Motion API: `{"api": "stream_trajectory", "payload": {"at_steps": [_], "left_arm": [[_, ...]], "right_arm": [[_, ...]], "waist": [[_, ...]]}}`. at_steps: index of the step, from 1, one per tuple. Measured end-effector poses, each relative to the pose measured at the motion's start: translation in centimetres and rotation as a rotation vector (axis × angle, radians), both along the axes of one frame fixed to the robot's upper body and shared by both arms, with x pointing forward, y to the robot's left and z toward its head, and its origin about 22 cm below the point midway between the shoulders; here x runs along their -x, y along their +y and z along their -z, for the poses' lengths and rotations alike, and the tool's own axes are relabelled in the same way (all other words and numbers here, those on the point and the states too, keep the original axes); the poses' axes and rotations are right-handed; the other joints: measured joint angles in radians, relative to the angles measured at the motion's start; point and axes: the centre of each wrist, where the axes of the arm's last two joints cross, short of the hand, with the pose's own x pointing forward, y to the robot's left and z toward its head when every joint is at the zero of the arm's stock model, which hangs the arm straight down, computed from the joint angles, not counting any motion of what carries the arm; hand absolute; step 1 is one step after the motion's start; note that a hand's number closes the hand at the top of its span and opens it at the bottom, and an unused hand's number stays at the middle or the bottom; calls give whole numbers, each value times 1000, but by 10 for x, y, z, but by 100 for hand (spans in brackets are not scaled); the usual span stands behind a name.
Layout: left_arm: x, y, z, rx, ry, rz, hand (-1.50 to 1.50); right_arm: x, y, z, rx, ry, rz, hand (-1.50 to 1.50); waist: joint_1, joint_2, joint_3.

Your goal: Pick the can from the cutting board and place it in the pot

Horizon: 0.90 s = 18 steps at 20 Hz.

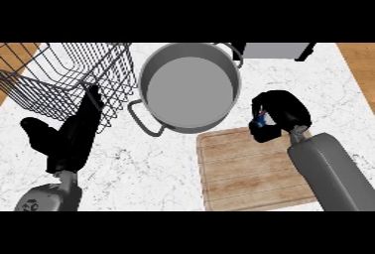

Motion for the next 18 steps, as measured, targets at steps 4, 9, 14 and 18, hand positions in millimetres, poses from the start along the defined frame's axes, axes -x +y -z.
{"api": "stream_trajectory", "payload": {"at_steps": [4,9,14,18], "left_arm": [[-2,0,2,0,5,-10,0],[2,9,2,4,8,-17,0],[2,9,7,2,0,-22,0],[3,7,4,0,2,-20,0]], "right_arm": [[-12,-23,-24,-31,-145,-4,150],[-11,-36,-66,-127,-271,-57,150],[-3,-29,-119,-221,-432,-150,150],[4,-21,-157,-317,-502,-220,150]], "waist": [[-10,-3,0],[-20,-7,-1],[-24,-10,-1],[-21,-10,-1]]}}
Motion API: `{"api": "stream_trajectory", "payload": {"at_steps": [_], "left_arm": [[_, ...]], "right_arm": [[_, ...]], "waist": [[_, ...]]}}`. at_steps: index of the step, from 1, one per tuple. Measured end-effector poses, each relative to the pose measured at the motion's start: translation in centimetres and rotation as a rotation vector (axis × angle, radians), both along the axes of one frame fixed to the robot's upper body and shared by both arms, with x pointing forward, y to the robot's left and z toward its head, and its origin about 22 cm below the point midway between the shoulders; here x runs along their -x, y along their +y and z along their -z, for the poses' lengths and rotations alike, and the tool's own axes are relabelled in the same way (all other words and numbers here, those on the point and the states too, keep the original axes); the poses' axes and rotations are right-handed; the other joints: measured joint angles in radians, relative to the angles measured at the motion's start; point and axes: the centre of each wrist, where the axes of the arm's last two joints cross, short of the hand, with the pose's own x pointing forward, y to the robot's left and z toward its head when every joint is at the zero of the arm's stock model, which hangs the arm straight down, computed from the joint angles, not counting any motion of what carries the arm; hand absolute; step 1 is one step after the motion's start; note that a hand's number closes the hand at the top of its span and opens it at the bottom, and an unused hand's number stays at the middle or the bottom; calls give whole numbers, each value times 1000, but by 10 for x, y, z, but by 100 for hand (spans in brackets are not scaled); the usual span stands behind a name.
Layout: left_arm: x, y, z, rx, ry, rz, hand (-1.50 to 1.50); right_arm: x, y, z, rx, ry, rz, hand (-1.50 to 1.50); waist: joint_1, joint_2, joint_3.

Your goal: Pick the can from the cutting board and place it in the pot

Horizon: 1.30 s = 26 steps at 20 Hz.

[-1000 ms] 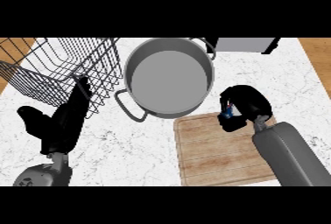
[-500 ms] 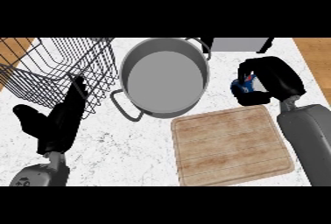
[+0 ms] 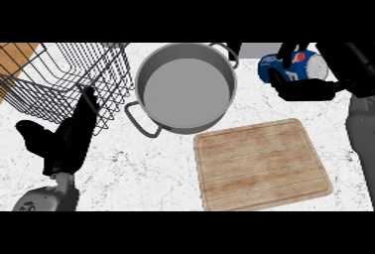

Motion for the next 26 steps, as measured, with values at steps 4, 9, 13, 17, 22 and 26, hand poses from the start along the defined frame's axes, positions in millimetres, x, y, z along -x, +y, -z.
{"api": "stream_trajectory", "payload": {"at_steps": [4,9,13,17,22,26], "left_arm": [[-1,-1,-4,-5,5,5,0],[-6,-2,-7,-4,6,14,0],[-3,-4,-6,-9,4,19,0],[-3,-2,-5,-1,1,27,0],[-3,-5,-6,-3,-2,28,0],[-7,-8,-6,-6,-4,22,0]], "right_arm": [[2,20,-28,-61,-18,-45,150],[-13,60,-47,-88,15,-49,150],[-30,90,-53,-95,48,-22,150],[-53,111,-49,-75,85,-4,150],[-73,139,-24,-37,119,-4,150],[-83,155,-1,-3,174,-27,150]], "waist": [[4,1,0],[11,3,-1],[16,5,-1],[22,7,-1],[25,9,0],[26,11,0]]}}
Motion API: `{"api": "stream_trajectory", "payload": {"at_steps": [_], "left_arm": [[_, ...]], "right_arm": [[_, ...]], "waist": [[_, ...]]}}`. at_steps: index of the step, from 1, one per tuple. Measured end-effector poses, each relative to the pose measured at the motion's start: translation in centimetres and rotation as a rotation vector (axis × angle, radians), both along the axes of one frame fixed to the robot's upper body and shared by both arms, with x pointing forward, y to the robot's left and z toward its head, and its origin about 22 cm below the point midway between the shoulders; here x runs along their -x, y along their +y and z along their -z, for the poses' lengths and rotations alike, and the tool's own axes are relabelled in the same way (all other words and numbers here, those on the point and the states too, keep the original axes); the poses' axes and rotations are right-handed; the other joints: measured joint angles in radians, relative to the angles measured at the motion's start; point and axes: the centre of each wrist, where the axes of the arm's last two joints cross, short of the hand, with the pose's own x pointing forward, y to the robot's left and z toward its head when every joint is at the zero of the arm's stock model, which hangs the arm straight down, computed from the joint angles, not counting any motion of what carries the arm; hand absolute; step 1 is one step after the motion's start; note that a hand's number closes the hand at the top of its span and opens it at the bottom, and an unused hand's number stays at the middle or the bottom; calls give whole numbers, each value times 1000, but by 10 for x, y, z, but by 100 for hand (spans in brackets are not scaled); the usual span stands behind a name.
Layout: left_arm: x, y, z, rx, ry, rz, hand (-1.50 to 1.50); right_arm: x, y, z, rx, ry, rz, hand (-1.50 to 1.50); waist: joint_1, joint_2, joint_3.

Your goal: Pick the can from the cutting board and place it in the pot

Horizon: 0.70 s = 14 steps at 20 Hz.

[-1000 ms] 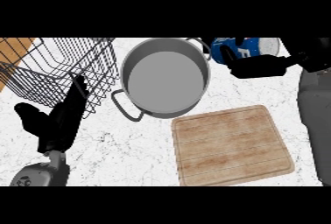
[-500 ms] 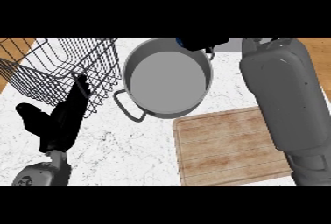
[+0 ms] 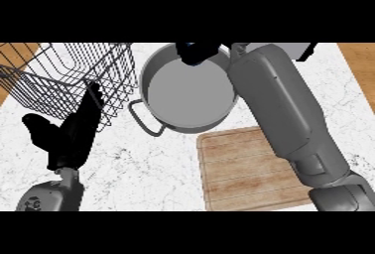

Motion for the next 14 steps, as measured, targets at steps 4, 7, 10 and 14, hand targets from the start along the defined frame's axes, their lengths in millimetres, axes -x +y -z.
{"api": "stream_trajectory", "payload": {"at_steps": [4,7,10,14], "left_arm": [[1,-2,-5,5,5,5,0],[4,-3,-1,2,5,12,0],[4,0,1,1,-2,13,0],[2,0,-5,3,-3,10,0]], "right_arm": [[-8,10,21,-63,140,27,-150],[-13,9,41,-106,247,35,-150],[-17,7,48,-197,309,27,-150],[-21,-2,51,-389,275,34,-150]], "waist": [[3,0,0],[7,1,0],[8,1,0],[7,2,1]]}}
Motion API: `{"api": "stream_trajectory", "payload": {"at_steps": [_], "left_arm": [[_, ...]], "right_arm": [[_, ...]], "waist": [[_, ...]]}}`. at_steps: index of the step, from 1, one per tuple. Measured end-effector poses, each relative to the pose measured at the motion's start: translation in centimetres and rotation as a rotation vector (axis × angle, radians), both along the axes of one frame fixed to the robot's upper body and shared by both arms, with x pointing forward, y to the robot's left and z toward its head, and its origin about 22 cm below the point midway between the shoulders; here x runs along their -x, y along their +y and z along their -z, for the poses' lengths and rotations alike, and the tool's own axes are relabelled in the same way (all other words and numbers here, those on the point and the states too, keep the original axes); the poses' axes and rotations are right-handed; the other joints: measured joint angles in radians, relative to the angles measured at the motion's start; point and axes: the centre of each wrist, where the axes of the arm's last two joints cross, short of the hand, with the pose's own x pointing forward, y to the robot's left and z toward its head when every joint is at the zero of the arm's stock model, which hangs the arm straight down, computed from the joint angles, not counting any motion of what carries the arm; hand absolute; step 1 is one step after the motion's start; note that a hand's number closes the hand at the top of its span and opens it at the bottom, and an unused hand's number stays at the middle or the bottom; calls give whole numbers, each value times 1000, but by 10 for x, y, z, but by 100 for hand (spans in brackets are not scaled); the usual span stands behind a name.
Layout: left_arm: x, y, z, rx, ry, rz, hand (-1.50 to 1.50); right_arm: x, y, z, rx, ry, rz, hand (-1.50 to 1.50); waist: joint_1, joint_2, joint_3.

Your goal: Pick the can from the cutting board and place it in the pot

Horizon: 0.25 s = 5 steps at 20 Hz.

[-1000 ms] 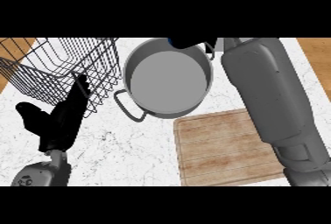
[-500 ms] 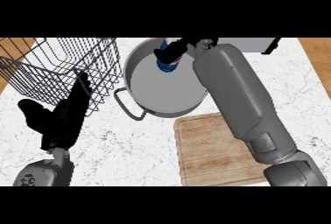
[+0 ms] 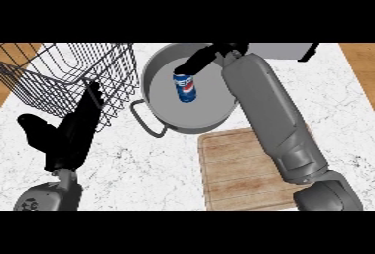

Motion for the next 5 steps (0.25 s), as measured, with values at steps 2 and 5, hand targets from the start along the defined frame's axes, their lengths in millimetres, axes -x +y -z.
{"api": "stream_trajectory", "payload": {"at_steps": [2,5], "left_arm": [[0,-1,1,0,0,2,0],[2,-3,5,0,1,1,0]], "right_arm": [[-2,-3,-8,-92,-42,43,-150],[-8,-20,-11,-200,-90,112,-150]], "waist": [[0,0,0],[-1,1,0]]}}
